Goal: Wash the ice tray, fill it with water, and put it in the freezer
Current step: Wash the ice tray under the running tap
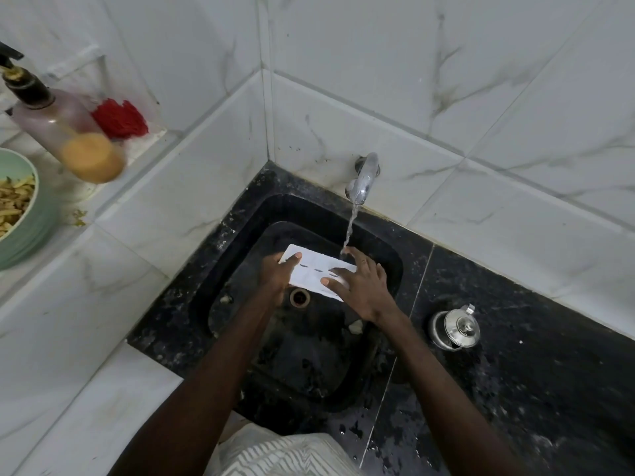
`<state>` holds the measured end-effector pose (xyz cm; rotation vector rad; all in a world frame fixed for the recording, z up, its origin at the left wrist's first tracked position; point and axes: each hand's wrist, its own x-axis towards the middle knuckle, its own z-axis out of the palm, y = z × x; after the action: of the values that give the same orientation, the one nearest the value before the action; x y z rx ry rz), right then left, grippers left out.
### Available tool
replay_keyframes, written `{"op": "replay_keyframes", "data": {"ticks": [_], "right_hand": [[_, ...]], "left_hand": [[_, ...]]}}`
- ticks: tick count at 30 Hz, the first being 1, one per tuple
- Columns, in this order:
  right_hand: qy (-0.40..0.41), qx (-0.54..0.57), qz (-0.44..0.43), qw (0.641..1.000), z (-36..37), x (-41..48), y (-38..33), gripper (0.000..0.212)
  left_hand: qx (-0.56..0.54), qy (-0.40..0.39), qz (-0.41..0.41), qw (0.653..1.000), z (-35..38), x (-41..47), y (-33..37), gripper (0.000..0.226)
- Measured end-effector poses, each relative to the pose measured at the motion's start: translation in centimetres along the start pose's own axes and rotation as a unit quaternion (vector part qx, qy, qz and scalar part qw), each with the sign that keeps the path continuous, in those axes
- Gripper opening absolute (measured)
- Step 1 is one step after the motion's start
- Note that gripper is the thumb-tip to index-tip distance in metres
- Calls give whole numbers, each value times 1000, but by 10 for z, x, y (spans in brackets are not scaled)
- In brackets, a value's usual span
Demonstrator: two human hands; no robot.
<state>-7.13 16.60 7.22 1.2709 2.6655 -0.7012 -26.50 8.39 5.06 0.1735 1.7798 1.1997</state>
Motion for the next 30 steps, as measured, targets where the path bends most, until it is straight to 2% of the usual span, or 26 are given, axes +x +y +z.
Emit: {"op": "replay_keyframes", "data": {"ticks": [2, 5, 7, 10, 13, 15, 18, 20, 24, 30], "right_hand": [[21, 7, 10, 1000, -4, 1, 4, 60], [19, -4, 42, 999, -9, 8, -1, 71], [1, 3, 29, 1000, -11, 11, -9, 73], [6, 18, -7, 1000, -17, 6, -5, 60], [37, 14, 21, 999, -20, 7, 3, 51], [28, -3, 42, 999, -18, 11, -1, 60], [-18, 7, 25, 1000, -13, 12, -3, 68], [-14, 38, 15, 999, -15, 7, 3, 60], [72, 71, 40, 994, -17, 5, 23, 39], [-8, 50, 45, 998, -10, 12, 12, 64]], "left_hand": [[10, 1, 18, 1000, -2, -2, 2, 22], [5, -5, 49, 999, 3, 0, 3, 35], [2, -5, 49, 999, 4, 0, 5, 36], [-7, 21, 57, 998, -2, 0, 4, 29], [-23, 31, 69, 997, 4, -3, 1, 32], [-25, 19, 73, 997, 13, -4, 1, 34], [-40, 13, 74, 996, 15, 1, 0, 34], [-52, 20, 73, 996, 8, 7, -4, 33], [-57, 47, 74, 994, 0, 10, -7, 28], [-58, 42, 79, 994, 3, 12, -9, 32]]}}
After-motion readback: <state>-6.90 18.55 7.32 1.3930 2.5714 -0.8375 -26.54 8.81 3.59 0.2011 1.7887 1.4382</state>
